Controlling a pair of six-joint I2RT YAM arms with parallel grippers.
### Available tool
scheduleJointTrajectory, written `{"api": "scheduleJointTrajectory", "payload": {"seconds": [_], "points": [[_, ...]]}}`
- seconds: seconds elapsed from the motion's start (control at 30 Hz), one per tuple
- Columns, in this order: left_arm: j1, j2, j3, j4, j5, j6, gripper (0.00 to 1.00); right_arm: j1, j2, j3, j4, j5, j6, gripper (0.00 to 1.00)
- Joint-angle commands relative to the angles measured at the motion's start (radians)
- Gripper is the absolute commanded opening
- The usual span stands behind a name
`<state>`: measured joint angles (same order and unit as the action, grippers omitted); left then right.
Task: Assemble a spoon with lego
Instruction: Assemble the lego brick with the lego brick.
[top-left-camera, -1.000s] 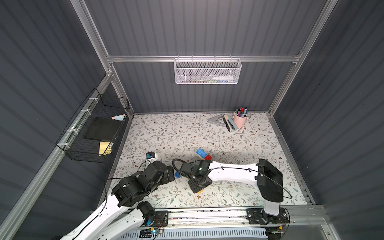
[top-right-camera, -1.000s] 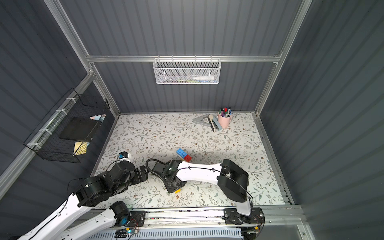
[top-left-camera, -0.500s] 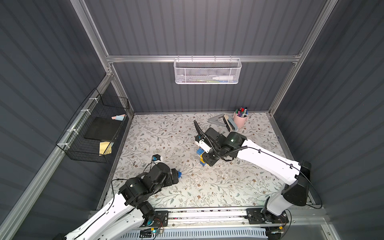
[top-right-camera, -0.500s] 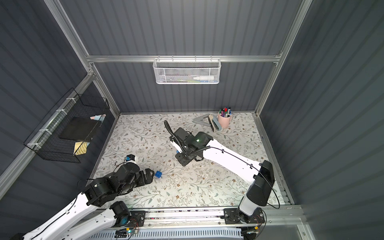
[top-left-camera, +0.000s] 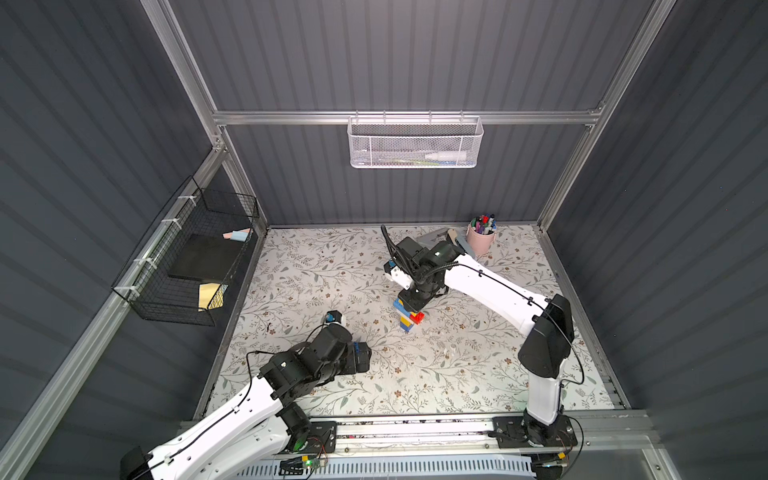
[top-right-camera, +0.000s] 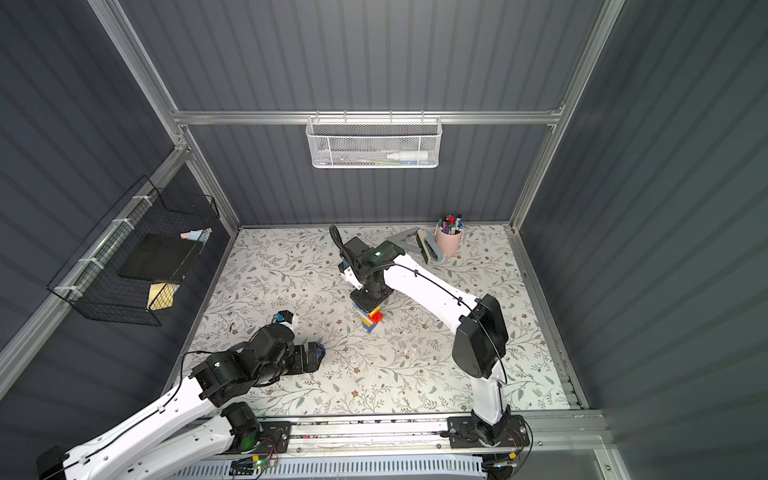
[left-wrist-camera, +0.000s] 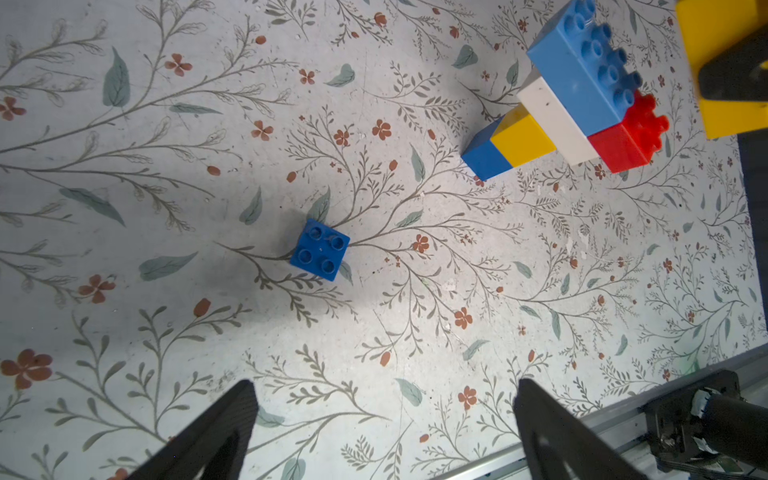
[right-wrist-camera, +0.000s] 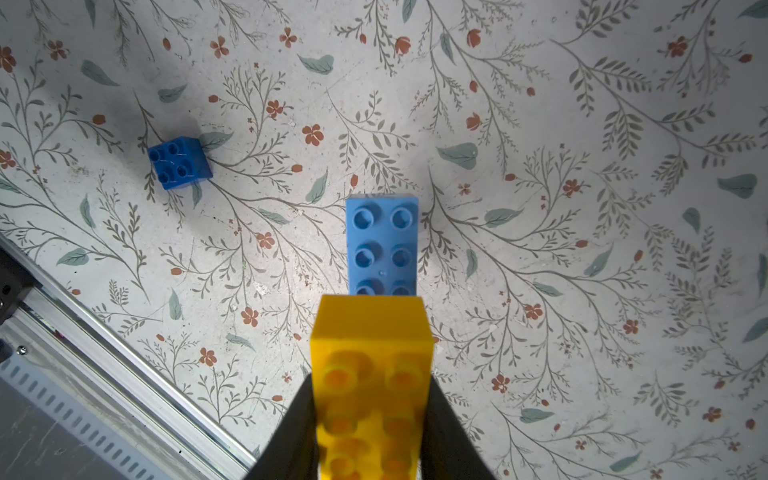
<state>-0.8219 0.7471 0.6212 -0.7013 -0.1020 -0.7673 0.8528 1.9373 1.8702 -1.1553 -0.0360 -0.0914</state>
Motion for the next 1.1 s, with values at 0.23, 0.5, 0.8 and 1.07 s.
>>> {"api": "scheduleJointTrajectory", "payload": {"seconds": [0.23, 0.5, 0.8, 1.07], "points": [[0.000, -0.015, -0.021, 0.026, 0.036, 0.039, 0.99, -0.009, 0.012, 0.011, -0.038, -0.024, -0.053, 0.17], [-0.001, -0.017, -0.019, 0.021, 0.035, 0.039, 0.99, -0.012, 0.039, 0.018, -0.029, -0.035, -0.072, 0.17], [-0.001, -0.020, -0.019, 0.020, 0.033, 0.037, 0.99, -0.021, 0.077, 0.041, -0.030, -0.024, -0.081, 0.17], [-0.001, -0.023, -0.021, 0.018, 0.032, 0.033, 0.99, -0.031, 0.092, 0.043, -0.028, -0.029, -0.082, 0.17]]}}
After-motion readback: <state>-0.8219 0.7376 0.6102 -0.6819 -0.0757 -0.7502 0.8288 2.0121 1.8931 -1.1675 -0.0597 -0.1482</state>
